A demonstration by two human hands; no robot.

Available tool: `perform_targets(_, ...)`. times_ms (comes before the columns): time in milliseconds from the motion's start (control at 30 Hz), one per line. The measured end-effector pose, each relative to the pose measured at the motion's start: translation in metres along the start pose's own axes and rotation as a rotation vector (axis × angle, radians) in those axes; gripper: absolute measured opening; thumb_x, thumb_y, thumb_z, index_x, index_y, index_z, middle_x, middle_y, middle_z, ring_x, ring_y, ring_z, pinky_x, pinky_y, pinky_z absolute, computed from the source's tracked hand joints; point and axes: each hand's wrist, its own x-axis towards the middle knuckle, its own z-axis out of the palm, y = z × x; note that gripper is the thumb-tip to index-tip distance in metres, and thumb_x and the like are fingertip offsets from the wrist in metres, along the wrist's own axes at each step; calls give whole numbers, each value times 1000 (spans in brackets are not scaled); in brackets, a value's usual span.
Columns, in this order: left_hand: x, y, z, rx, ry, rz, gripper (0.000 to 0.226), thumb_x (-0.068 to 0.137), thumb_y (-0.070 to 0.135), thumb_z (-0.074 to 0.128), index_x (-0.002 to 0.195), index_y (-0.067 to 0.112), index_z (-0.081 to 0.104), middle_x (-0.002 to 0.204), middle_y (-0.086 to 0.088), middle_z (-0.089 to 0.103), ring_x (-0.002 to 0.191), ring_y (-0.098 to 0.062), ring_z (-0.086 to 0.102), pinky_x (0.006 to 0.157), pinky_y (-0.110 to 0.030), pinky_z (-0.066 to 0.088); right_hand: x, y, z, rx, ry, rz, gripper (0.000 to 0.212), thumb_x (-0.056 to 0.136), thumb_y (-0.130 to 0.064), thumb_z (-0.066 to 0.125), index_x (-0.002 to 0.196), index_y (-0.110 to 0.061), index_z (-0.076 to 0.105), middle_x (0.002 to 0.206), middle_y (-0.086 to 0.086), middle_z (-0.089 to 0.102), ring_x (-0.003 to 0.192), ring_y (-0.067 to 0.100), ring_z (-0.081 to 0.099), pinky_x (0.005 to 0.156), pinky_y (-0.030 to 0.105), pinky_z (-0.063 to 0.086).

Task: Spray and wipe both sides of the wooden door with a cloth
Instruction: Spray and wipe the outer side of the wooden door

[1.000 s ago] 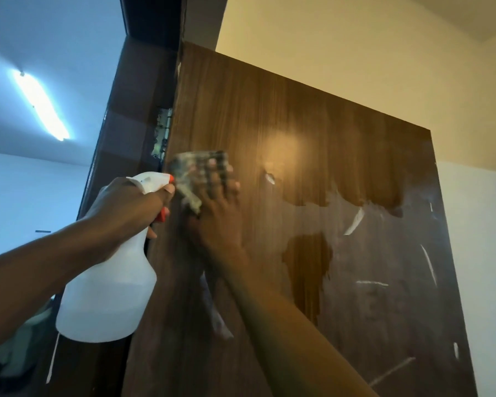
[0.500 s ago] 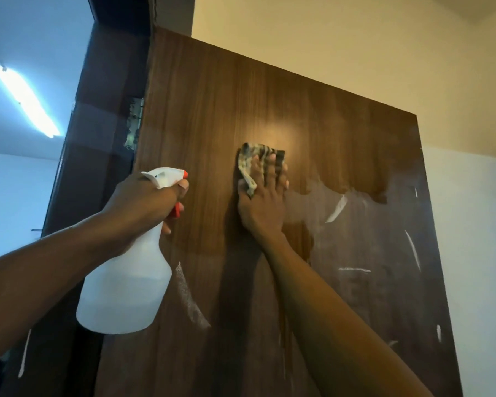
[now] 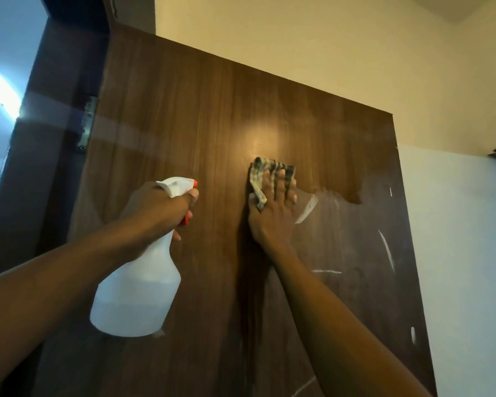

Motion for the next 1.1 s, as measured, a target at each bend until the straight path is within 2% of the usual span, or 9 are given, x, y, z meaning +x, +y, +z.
perform_targets(100,-2,11,15,-88,-40,-30,31,92,37,53,104,8,56,75,-4,57,59,-16,53,31,-13,40,-26,13,-1,-33,-48,-201,62,103,-50,24,159,-33,3,167,-3,-10,151,19,-21,123,41,-10)
perform_targets(200,-10,15,30,-82,-13,55,20,92,37,55,109,26,57,79,-5,64,59,-13,58,32,-14,40,-55,59,-4,-31,-84,-304,64,98,-50,22,157,-33,4,167,-4,-8,152,19,-17,124,44,-5)
perform_targets(300,-16,16,41,-48,-5,69,23,91,40,55,111,29,59,86,-5,68,61,-13,61,37,-16,42,-45,95,-12,-37,-40,-130,68,95,-54,18,158,-27,16,165,-4,-5,152,17,-13,124,47,-1)
perform_targets(433,-14,15,52,-19,29,24,35,91,46,53,116,23,59,89,-1,65,65,-14,61,45,-19,43,-12,79,-18,-12,-49,-26,69,97,-53,20,159,-26,9,167,3,-5,153,21,-12,124,46,-3)
perform_targets(600,-8,21,83,-20,43,-37,36,90,45,54,109,14,60,88,-6,65,64,-16,58,46,-21,41,-30,80,-9,-31,-39,-305,66,99,-44,33,159,-28,10,167,3,-2,153,25,-13,122,38,-14)
perform_targets(700,-6,19,100,-41,35,-92,40,89,46,55,102,8,61,83,-6,64,61,-18,57,48,-24,43,-61,126,-10,-56,-104,-437,71,95,-44,31,159,-30,5,167,-1,-7,153,24,-13,123,44,-7)
perform_targets(800,-8,19,110,-16,47,-87,40,89,46,55,102,8,61,83,-7,63,60,-18,56,48,-24,43,-44,167,-18,-41,-53,-196,68,96,-50,26,158,-31,9,167,-1,-3,154,23,-10,123,51,2)
perform_targets(900,-8,22,119,25,53,-95,42,90,44,52,106,6,59,92,-10,64,60,-17,54,46,-22,40,-1,156,-32,34,-41,9,63,100,-50,22,155,-33,-5,166,-1,-12,152,22,-19,124,50,-4)
perform_targets(1100,-4,32,139,-13,46,-167,46,90,43,52,109,2,60,82,-8,59,56,-19,51,45,-22,40,-1,144,-27,-13,-57,-267,66,97,-51,26,157,-35,3,167,-2,-5,153,25,-14,123,43,-8)
